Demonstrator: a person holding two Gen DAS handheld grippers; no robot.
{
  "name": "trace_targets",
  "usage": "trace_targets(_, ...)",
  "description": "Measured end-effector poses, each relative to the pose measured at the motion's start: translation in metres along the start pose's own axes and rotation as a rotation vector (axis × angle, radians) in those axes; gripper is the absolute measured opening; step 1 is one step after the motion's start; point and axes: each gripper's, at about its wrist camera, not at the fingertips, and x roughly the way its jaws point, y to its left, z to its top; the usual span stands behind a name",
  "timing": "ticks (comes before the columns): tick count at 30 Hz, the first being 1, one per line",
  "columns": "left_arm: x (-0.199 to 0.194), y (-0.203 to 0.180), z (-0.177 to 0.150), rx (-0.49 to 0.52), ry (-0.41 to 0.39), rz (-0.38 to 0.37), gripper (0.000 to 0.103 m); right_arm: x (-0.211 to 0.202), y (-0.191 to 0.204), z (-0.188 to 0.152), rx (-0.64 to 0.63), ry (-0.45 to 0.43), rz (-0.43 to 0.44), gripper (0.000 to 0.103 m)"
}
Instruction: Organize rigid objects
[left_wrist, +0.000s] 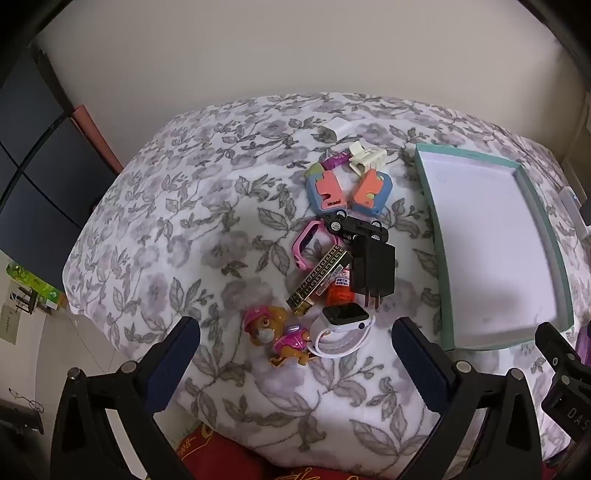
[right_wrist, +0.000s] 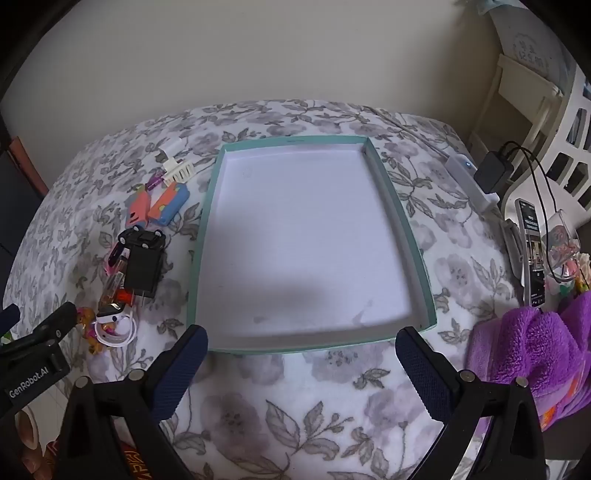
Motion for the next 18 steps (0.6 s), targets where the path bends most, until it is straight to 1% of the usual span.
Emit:
trace_targets(4, -0.0002, -0.001, 0.0004, 0.011, -0.005, 0.002, 0.103, -0.0001, -0.0011, 0.0005, -0.001, 0.0, -0.004, 0.103)
trace_targets(5, -0.0012, -0.0008, -0.0003, -0.002, -0.006, 0.009, 0.103, -0.0002, -0.0015, 0.0007, 0.0, -0.001, -0.004, 0.103)
trace_targets(12, 0.0003, 0.0012, -0.0037, -0.006, -0.004, 0.013, 0.103, -0.0019, 0.0033, 0.0, 0.003, -0.005, -0.001, 0.103)
trace_targets(18, 0.0019, 0.0022, -0.0001, -0.004, 0.003, 0.012, 0.103, -0.0021, 0.0017, 0.0009, 0.001, -0.004, -0.003, 0.103)
